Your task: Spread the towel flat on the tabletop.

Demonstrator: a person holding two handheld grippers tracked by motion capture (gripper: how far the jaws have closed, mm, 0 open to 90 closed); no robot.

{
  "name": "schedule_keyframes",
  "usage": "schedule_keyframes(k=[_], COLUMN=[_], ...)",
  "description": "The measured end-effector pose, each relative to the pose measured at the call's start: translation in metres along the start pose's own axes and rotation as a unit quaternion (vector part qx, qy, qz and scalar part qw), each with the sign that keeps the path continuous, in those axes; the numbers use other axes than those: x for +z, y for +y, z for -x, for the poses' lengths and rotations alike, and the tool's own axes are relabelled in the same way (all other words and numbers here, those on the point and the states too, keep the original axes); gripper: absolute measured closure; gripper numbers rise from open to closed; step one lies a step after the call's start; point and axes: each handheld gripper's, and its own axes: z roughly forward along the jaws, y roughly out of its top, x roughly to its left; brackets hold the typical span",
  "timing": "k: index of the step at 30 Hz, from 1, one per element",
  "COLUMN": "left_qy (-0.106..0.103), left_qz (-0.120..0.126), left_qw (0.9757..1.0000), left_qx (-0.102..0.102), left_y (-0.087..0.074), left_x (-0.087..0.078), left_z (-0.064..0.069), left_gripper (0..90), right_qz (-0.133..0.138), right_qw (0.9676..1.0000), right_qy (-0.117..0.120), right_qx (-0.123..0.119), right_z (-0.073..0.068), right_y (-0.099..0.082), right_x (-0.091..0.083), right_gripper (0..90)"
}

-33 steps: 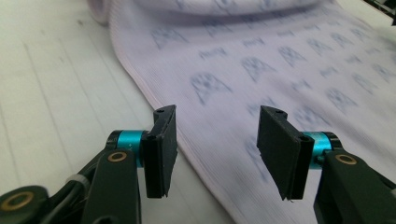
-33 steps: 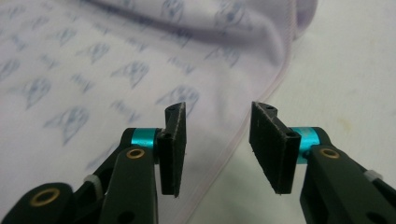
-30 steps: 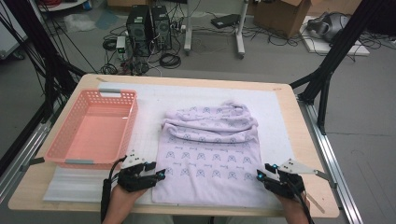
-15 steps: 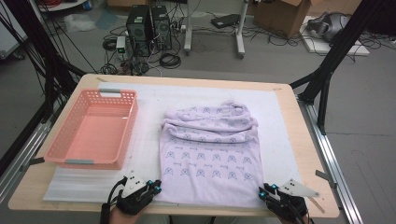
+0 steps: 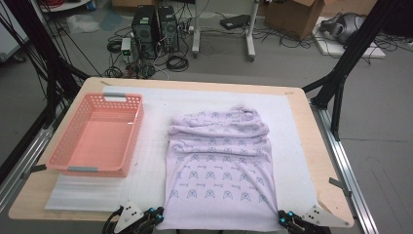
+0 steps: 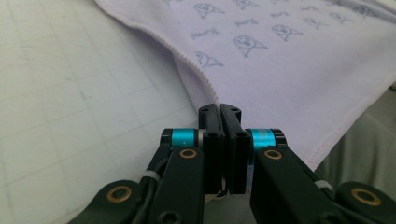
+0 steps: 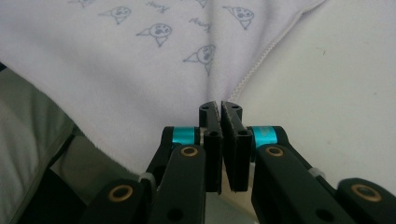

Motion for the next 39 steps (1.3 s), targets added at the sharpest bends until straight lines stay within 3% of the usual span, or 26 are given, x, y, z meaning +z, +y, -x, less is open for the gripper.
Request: schedule_keyframes(k=[1, 2, 3, 5, 8, 12, 13, 14, 15, 16, 17, 18, 20, 27, 31, 32, 34, 36, 39], left_qy=[0.002, 0.001, 0.001, 0.000, 0.002, -0.006, -0.007, -0.007, 0.006, 0.020, 0.009, 0.007, 0.007, -0.010, -0.022, -0.021, -0.020, -0.015, -0.007], left_qz=[0.009, 0.019, 0.030, 0.045, 0.036, 0.012, 0.016, 0.013, 0.010, 0.010, 0.005, -0.001, -0.007, -0.011, -0.015, -0.012, -0.001, 0.014, 0.025], left_qw=[0.9999, 0.9997, 0.9993, 0.9986, 0.9989, 0.9996, 0.9997, 0.9998, 0.9999, 0.9994, 0.9998, 0.9999, 0.9999, 0.9999, 0.9995, 0.9996, 0.9996, 0.9998, 0.9996], left_qx=[-0.006, -0.015, -0.022, -0.028, -0.029, -0.026, -0.020, -0.009, 0.009, 0.026, 0.016, 0.008, 0.013, 0.008, 0.017, 0.016, 0.019, 0.005, -0.015], left_y=[0.002, 0.004, 0.006, 0.009, 0.012, 0.014, 0.014, 0.014, 0.014, 0.014, 0.015, 0.016, 0.016, 0.001, -0.006, -0.006, -0.002, 0.005, 0.017], left_x=[0.000, -0.001, -0.001, -0.001, 0.006, 0.024, 0.026, 0.028, 0.028, 0.028, 0.027, 0.027, 0.024, 0.001, -0.008, -0.009, -0.008, -0.006, 0.001], left_z=[-0.001, -0.003, -0.005, -0.009, -0.015, -0.022, -0.022, -0.021, -0.019, -0.018, -0.020, -0.021, -0.019, -0.007, 0.000, 0.000, -0.003, -0.009, -0.019], left_gripper=[81.4, 70.8, 61.9, 55.3, 50.1, 50.3, 51.2, 56.2, 60.3, 72.2, 86.8, 87.4, 87.9, 87.9, 87.2, 85.0, 74.1, 62.7, 53.1], right_qz=[0.003, 0.009, 0.014, 0.026, 0.030, 0.025, 0.022, 0.014, 0.014, 0.013, 0.010, 0.008, 0.004, 0.002, -0.008, -0.006, 0.006, 0.026, 0.038], right_qw=[1.0000, 0.9999, 0.9997, 0.9994, 0.9990, 0.9987, 0.9987, 0.9988, 0.9987, 0.9987, 0.9993, 0.9995, 0.9996, 0.9999, 0.9999, 0.9998, 0.9998, 0.9992, 0.9987], right_qy=[-0.002, -0.008, -0.011, -0.014, -0.027, -0.039, -0.041, -0.042, -0.045, -0.044, -0.028, -0.022, -0.021, 0.001, 0.009, 0.012, 0.011, 0.007, -0.007], right_qx=[0.002, 0.007, 0.015, 0.020, 0.018, 0.019, 0.019, 0.021, 0.017, 0.022, 0.022, 0.020, 0.017, 0.013, 0.010, 0.012, 0.019, 0.030, 0.033], right_z=[0.000, 0.001, 0.003, 0.005, 0.007, 0.009, 0.009, 0.010, 0.010, 0.011, 0.013, 0.014, 0.013, 0.013, 0.009, 0.009, 0.009, 0.011, 0.014], right_y=[0.000, 0.001, 0.002, 0.004, 0.008, 0.015, 0.016, 0.017, 0.017, 0.018, 0.018, 0.019, 0.018, 0.004, -0.006, -0.008, -0.007, -0.004, 0.005], right_x=[-0.001, 0.000, 0.000, 0.001, 0.007, 0.021, 0.026, 0.030, 0.032, 0.032, 0.032, 0.031, 0.029, 0.006, -0.005, -0.006, -0.007, -0.007, -0.001], right_gripper=[79.7, 70.1, 67.2, 63.7, 60.7, 60.5, 62.1, 65.3, 68.7, 75.3, 87.7, 87.7, 88.3, 88.4, 88.3, 86.9, 71.1, 63.0, 62.6])
